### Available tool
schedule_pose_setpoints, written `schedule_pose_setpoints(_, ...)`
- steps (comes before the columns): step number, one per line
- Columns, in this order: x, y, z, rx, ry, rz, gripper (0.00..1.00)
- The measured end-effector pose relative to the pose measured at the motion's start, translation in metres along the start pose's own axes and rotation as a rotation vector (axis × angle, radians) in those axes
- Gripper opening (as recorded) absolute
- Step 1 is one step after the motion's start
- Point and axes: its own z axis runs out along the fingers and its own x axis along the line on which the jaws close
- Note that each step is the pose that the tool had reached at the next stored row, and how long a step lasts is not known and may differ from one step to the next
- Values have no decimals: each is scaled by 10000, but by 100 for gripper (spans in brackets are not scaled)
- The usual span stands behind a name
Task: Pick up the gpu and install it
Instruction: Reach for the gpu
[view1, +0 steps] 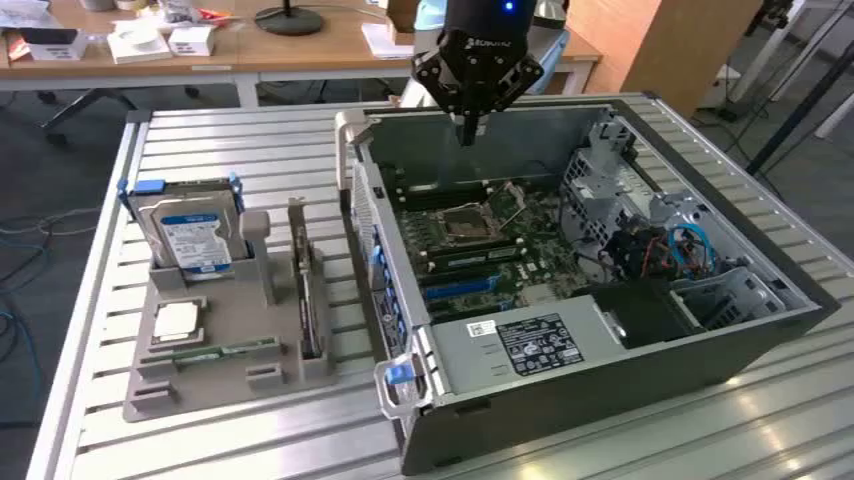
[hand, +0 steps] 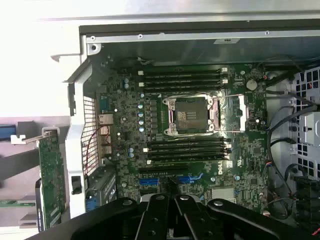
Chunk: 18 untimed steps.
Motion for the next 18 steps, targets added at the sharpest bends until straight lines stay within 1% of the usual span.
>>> schedule_pose_setpoints(12, 4, 0, 1, -1, -1, 1, 10)
schedule_pose_setpoints(15, 29, -2, 0, 0, 0, 0, 10)
schedule_pose_setpoints(18, 76, -6, 0, 0, 0, 0, 10)
